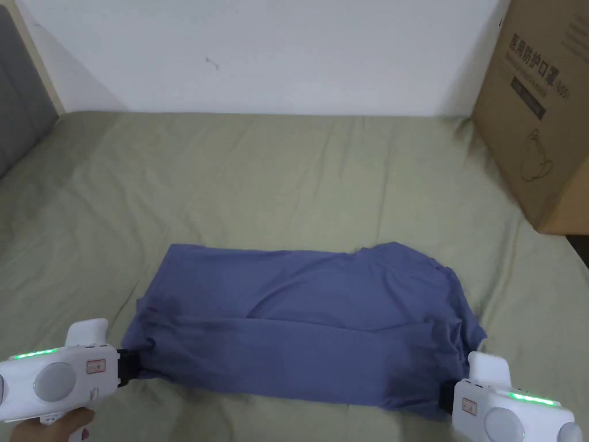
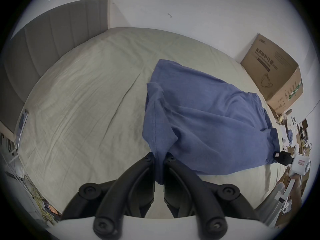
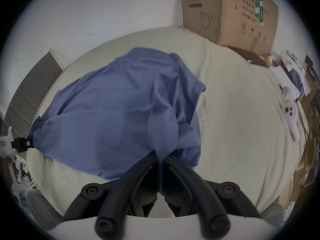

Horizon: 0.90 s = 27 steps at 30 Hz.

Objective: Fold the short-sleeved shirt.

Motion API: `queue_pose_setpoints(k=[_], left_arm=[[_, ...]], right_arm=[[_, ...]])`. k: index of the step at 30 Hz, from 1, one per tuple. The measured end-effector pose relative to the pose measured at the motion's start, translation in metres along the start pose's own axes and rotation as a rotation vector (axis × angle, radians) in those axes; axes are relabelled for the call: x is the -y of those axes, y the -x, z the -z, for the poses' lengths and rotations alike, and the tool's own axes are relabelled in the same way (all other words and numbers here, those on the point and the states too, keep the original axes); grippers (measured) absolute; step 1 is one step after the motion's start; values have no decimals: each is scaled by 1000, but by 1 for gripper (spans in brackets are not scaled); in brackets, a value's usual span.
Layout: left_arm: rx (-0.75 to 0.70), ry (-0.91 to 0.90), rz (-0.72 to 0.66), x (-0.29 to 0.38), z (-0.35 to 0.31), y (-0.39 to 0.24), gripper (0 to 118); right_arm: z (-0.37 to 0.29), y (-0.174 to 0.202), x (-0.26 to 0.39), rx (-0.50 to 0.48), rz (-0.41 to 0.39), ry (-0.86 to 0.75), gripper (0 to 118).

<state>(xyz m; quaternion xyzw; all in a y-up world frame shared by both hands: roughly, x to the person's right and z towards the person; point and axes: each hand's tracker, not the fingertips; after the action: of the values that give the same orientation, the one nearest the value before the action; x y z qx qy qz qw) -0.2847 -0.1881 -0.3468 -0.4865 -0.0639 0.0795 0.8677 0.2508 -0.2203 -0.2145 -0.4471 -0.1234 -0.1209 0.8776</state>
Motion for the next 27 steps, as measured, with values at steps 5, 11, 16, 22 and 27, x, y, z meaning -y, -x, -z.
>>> queue_pose_setpoints(k=[5,11,16,22,27], left_arm=[[31,-31,-39,13,-32,2,8],[45,-14,-14,30,-23,1,7],[-15,72,-7,140,-59,-55,7],[-64,94,-53,125,-62,-67,15],[-9,49,-104,88,-66,-47,49]], right_arm=[[-44,-9,0,6,-39,-106,4],[-78,-25,26,-7,-36,-81,4],[-63,-38,67,-10,34,36,5],[-53,-35,87,9,67,54,7],[-82,-30,59,-4,41,-43,54]])
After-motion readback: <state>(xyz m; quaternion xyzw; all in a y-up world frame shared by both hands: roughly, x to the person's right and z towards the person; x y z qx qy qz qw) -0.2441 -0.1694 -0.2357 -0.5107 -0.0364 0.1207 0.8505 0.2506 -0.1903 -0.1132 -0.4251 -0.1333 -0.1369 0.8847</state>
